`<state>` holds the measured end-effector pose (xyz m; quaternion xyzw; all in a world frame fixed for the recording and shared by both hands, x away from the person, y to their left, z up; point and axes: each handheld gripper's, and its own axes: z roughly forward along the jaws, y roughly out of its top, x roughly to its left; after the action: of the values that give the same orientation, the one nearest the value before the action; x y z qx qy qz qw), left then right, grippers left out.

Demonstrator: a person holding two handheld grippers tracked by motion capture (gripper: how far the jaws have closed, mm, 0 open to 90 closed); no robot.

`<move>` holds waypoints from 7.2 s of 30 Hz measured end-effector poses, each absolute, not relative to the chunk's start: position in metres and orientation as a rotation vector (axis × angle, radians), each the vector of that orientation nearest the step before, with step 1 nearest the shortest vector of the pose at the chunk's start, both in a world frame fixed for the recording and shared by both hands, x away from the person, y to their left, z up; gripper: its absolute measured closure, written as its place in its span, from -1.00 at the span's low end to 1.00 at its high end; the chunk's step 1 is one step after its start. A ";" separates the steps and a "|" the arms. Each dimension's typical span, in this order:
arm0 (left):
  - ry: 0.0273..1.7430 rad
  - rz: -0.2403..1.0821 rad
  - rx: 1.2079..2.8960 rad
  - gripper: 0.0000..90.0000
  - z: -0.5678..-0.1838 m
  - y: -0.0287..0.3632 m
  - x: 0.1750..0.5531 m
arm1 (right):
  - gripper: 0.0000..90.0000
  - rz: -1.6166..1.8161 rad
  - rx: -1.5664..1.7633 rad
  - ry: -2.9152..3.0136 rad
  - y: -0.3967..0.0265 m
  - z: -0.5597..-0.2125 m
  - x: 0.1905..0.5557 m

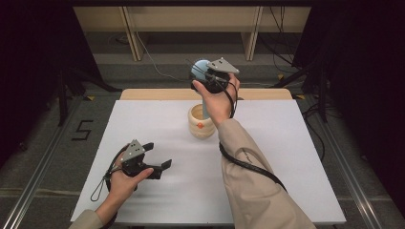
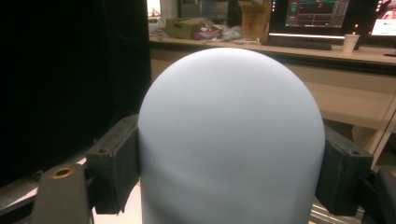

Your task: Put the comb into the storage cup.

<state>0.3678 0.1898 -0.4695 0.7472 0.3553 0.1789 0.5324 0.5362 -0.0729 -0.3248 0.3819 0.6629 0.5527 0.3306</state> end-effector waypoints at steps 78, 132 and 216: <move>0.849 0.424 1.788 -0.96 -0.471 0.189 0.369 | -0.52 1.347 1.067 1.856 -0.071 -0.366 0.547; 0.851 0.421 1.788 -0.95 -0.471 0.189 0.369 | -0.65 1.237 1.150 1.952 -0.069 -0.396 0.567; 0.865 0.414 1.794 -0.96 -0.474 0.188 0.369 | -0.70 1.338 0.973 2.040 -0.178 -0.386 0.443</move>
<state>0.3691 0.1881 -0.4735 0.7502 0.3616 0.1730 0.5259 0.4430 -0.1781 -0.3862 0.3583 0.7511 0.4927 0.2546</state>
